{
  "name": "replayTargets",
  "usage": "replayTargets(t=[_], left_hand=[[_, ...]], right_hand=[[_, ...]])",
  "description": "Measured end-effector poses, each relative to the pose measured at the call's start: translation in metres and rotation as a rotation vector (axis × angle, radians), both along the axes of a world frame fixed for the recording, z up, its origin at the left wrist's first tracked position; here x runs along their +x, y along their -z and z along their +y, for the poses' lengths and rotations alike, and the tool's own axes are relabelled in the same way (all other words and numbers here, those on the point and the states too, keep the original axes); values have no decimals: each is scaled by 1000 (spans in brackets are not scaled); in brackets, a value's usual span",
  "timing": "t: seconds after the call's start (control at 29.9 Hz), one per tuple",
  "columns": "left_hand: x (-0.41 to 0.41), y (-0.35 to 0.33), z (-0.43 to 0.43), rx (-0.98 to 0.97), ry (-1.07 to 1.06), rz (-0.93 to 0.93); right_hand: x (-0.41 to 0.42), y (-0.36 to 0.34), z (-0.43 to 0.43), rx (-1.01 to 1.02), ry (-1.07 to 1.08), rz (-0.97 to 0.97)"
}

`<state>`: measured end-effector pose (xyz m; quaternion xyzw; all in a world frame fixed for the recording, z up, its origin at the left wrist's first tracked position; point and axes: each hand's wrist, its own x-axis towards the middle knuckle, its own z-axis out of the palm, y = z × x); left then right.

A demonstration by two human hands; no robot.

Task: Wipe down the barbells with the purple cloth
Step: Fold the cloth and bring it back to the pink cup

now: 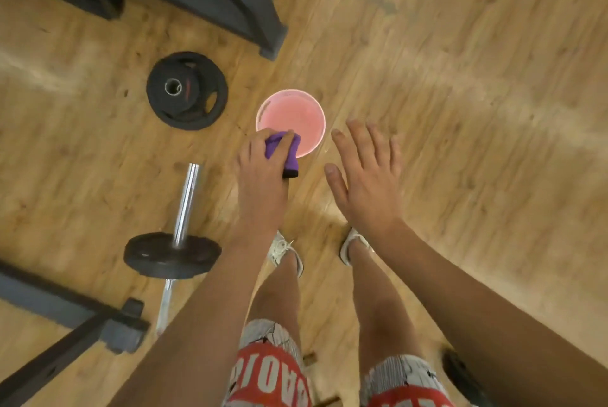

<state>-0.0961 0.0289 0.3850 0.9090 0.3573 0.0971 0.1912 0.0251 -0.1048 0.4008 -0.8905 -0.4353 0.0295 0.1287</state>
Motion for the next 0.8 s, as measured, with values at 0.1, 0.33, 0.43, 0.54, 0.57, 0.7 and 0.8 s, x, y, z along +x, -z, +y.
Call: replayTargets(t=[0.1, 0.33, 0.43, 0.54, 0.57, 0.7, 0.8], left_hand=[[26, 77, -12, -36, -13, 34], [60, 225, -24, -33, 1, 99], [67, 265, -18, -7, 50, 136], [77, 300, -15, 22, 75, 143], [80, 312, -13, 34, 84, 148], [98, 354, -6, 80, 166, 144], [107, 382, -10, 75, 230, 227]], right_hand=[[25, 76, -5, -82, -33, 51], [59, 225, -9, -147, -76, 87], [62, 270, -7, -150, -36, 111], [65, 306, -5, -148, 3, 133], [67, 315, -4, -148, 14, 141], [72, 347, 1, -139, 74, 184], [76, 366, 3, -136, 133, 230]])
